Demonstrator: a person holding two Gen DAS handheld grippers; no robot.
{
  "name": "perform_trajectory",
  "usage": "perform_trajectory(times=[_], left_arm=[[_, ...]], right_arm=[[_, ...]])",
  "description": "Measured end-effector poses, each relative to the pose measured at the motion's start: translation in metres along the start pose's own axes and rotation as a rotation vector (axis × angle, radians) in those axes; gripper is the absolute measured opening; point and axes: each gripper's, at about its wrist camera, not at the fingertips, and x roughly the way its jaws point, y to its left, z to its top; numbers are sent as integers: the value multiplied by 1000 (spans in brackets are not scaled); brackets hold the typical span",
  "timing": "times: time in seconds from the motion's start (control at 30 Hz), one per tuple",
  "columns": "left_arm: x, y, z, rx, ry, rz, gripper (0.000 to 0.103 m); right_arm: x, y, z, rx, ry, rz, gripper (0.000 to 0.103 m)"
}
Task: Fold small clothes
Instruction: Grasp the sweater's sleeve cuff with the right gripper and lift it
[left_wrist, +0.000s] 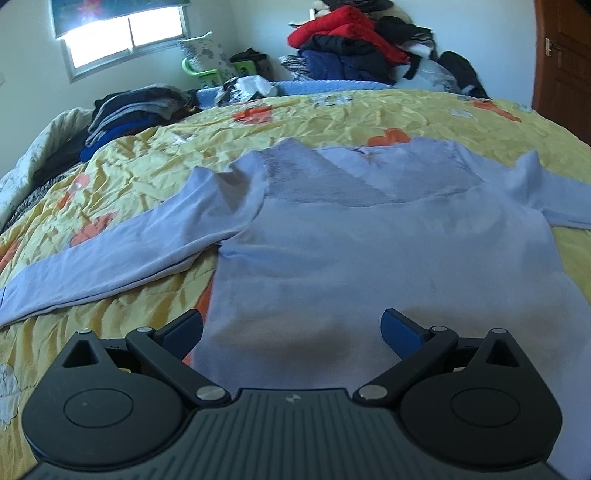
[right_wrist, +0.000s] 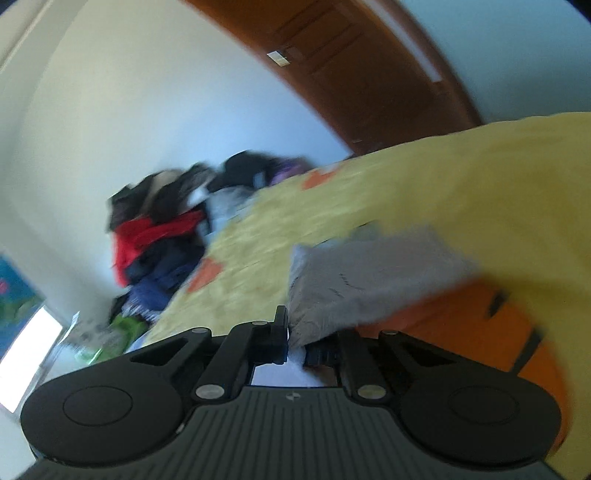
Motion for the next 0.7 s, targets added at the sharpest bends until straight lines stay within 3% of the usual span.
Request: perform_trajectory(times=[0.17,0.43,0.7], left_arm=[[3,7,-1,-10,5,23,103],[5,11,-4,-13,2,32,103],[7,11,-7,-13,-31,15,103]], right_arm=[[3,43,-27,-45,90,117,11],[18,77,-64,-73,192,140,11],[3,136,-117,-166,320,243,11]])
